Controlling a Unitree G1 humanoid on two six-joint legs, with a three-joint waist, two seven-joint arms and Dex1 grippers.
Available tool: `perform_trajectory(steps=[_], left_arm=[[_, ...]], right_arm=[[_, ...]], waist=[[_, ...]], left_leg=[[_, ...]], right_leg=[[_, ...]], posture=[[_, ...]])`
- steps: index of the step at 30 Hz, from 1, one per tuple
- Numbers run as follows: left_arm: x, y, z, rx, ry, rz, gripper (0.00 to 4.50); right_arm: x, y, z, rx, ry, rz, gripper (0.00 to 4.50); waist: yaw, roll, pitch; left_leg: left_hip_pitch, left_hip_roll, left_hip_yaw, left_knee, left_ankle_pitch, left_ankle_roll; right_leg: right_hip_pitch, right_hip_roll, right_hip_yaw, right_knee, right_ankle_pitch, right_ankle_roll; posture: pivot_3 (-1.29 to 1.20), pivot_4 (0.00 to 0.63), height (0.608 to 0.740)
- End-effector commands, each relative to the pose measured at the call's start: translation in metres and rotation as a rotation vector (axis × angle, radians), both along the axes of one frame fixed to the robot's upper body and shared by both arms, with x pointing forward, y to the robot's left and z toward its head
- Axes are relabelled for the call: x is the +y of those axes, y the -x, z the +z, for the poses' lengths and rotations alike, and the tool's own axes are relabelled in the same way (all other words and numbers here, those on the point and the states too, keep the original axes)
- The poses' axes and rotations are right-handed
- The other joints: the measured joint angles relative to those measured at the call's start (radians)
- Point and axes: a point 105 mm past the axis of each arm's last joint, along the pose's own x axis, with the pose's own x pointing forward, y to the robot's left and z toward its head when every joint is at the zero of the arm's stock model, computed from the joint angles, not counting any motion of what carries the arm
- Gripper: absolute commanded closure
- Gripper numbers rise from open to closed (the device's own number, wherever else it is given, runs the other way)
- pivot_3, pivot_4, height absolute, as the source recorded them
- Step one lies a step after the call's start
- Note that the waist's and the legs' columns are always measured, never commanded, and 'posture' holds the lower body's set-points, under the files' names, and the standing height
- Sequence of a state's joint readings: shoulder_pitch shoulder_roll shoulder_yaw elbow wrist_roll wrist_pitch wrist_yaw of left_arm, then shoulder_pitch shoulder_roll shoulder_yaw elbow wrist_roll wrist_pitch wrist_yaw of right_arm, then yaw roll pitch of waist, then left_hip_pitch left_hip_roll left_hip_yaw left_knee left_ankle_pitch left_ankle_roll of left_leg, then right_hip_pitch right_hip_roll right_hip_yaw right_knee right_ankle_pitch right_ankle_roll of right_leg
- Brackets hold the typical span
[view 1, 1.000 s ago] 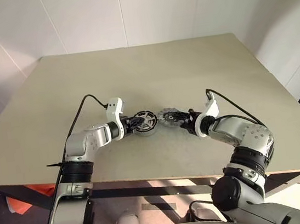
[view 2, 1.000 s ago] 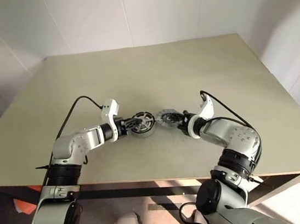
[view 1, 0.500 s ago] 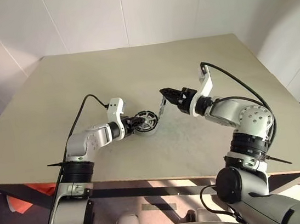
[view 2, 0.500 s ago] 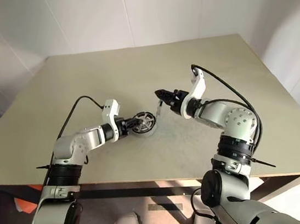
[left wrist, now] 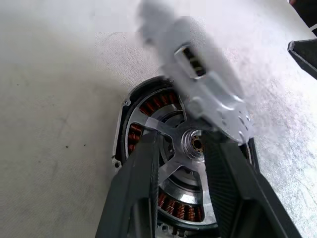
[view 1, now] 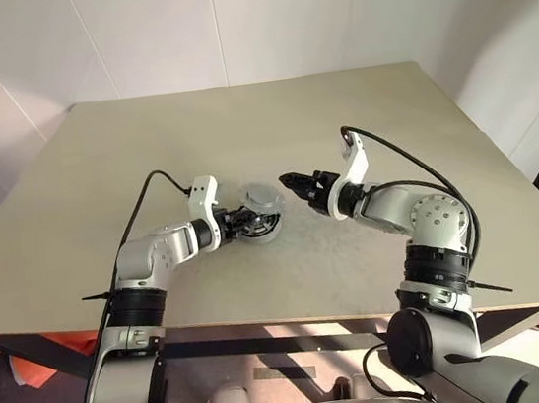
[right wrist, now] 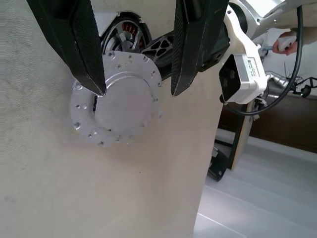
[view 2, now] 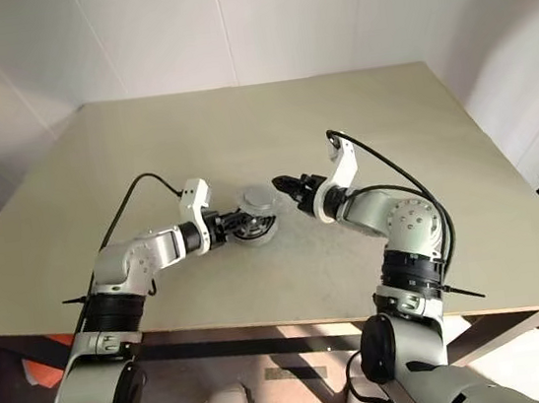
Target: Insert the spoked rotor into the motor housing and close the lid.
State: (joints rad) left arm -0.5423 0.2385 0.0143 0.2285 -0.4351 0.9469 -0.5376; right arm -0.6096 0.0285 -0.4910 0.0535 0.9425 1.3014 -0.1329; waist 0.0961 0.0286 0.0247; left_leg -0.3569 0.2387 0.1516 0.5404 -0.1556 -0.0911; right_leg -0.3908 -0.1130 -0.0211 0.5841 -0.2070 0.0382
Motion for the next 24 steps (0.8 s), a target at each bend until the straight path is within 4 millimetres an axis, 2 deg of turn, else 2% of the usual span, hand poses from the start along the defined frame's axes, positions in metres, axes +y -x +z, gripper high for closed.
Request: perform_trajectory(steps=[1,4,8,9,12,17,20,22,24], left_arm=[[0.018,0.01,-0.032,0.116,-0.083,0.045,3.05],[0.022,0.01,-0.027,0.109,-0.081,0.047,3.05],[0.023,0.014,0.008,0.064,0.045,-0.009,3.05],[0.025,0.017,0.016,0.057,0.068,-0.029,3.05],[0.037,0.03,0.038,0.032,0.073,-0.078,3.05],[0.054,0.033,0.051,-0.001,0.047,-0.059,3.05],[0.054,0.03,0.055,-0.021,0.062,-0.04,3.05],[0.052,0.027,0.057,-0.034,0.078,-0.029,3.05],[0.047,0.026,0.055,-0.04,0.09,-0.022,3.05]], right_arm=[[0.009,-0.002,0.005,-0.024,-0.009,0.012,2.18],[0.016,0.0,0.003,-0.043,0.033,0.045,2.18],[0.019,0.005,0.017,-0.173,0.116,0.109,2.18],[0.019,0.005,0.018,-0.19,0.134,0.119,2.18],[0.015,0.002,0.018,-0.217,0.174,0.126,2.18],[0.016,-0.003,0.022,-0.289,0.223,0.142,2.18],[0.02,-0.004,0.027,-0.378,0.278,0.156,2.18],[0.022,-0.005,0.027,-0.479,0.376,0.169,2.18],[0.026,-0.005,0.017,-0.564,0.461,0.212,2.18]], waist=[[0.0,0.0,0.0],[-0.002,0.0,0.0],[-0.004,-0.001,0.001],[-0.003,-0.001,0.001],[-0.001,-0.004,0.003],[0.004,-0.006,0.005],[0.004,-0.008,0.006],[0.004,-0.009,0.006],[0.004,-0.011,0.007]], left_leg=[[0.0,0.0,0.0,0.0,0.0,0.0],[0.0,0.0,0.0,0.0,0.0,0.0],[-0.004,0.001,0.0,0.0,0.0,0.0],[-0.007,0.001,0.0,0.0,0.0,0.0],[-0.011,0.002,-0.001,0.0,0.0,0.0],[-0.014,0.002,-0.002,0.001,0.0,0.0],[-0.013,0.002,-0.002,0.003,0.0,0.0],[-0.013,0.002,-0.002,0.004,0.0,0.0],[-0.013,0.002,-0.002,0.005,0.0,0.0]], right_leg=[[0.0,0.0,0.0,0.0,0.0,0.0],[0.0,0.0,0.0,0.001,0.0,0.0],[-0.005,0.002,0.0,0.001,0.0,-0.001],[-0.008,0.002,0.0,0.002,0.004,-0.006],[-0.013,0.003,0.0,0.004,0.006,-0.006],[-0.014,0.003,-0.001,0.004,0.005,-0.008],[-0.013,0.003,-0.001,0.005,0.003,-0.01],[-0.013,0.003,-0.001,0.005,0.003,-0.01],[-0.012,0.003,-0.001,0.006,0.004,-0.011]], posture=[[0.0,0.0,0.74],[0.0,0.0,0.74],[0.0,0.0,0.74],[0.0,0.0,0.74],[0.0,0.0,0.74],[0.0,0.0,0.74],[0.0,0.0,0.74],[0.0,0.0,0.74],[0.0,0.0,0.74]])
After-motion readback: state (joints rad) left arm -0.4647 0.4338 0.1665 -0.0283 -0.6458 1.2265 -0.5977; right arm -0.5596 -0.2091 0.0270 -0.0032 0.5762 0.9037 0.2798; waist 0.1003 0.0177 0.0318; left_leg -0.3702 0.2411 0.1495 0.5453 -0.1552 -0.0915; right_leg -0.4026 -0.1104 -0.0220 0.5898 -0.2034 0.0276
